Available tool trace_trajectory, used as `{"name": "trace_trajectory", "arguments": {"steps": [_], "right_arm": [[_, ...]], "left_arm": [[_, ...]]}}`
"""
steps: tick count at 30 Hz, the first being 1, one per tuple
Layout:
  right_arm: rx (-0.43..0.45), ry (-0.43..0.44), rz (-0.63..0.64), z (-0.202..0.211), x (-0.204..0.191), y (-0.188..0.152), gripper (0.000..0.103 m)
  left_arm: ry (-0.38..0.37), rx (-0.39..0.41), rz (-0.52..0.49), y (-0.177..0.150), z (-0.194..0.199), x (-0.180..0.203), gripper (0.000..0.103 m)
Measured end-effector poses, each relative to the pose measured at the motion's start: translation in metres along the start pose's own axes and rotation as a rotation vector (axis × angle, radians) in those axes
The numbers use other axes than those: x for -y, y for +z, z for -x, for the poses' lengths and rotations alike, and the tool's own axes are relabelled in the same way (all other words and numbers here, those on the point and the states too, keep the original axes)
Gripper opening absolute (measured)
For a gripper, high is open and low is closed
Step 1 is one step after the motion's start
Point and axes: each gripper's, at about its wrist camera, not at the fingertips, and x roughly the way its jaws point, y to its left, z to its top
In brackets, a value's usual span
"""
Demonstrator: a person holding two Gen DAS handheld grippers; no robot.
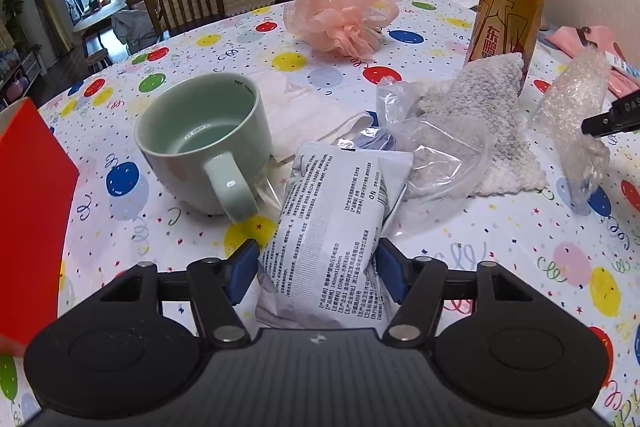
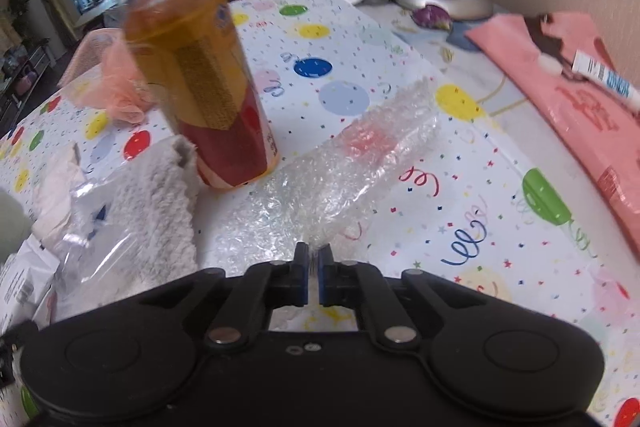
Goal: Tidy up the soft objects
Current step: 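Grasp the white packet with the left tool while the right tool grasps the bubble wrap, then carry the white packet and bubble wrap over the red box with both tools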
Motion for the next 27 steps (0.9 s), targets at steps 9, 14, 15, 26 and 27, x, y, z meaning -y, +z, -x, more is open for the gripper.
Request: {"name": "trace_trajectory", "arguments": {"steps": [9,14,15,26,27], "right_arm": [[0.087,0.075,0.062,0.057,-0.008,-0.013,0.003],[0.108,0.143,0.078,0.086,-0.017,-0.017,0.003],[0.113,0.158,0.082,0.092,-0.019,-0.018,0.003],[0.116,0.280,0.177,0.140,-0.063,-0.019,0.003],[0.118,0.293,0.190,0.144,-0.069,-0.019,0.003]], "left_arm": [[-0.038,0.000,0.047,-0.006,0.019,-0.002,0.062],[-0.060,0.015,0.081,-0.006,0.036,-0.007,0.062],[-0.067,0.022,0.089,-0.006,0.040,-0.008,0.062],[-0.093,0.069,0.154,0.001,0.091,-0.031,0.062],[-0.089,0.073,0.161,0.001,0.095,-0.034,0.062]]}}
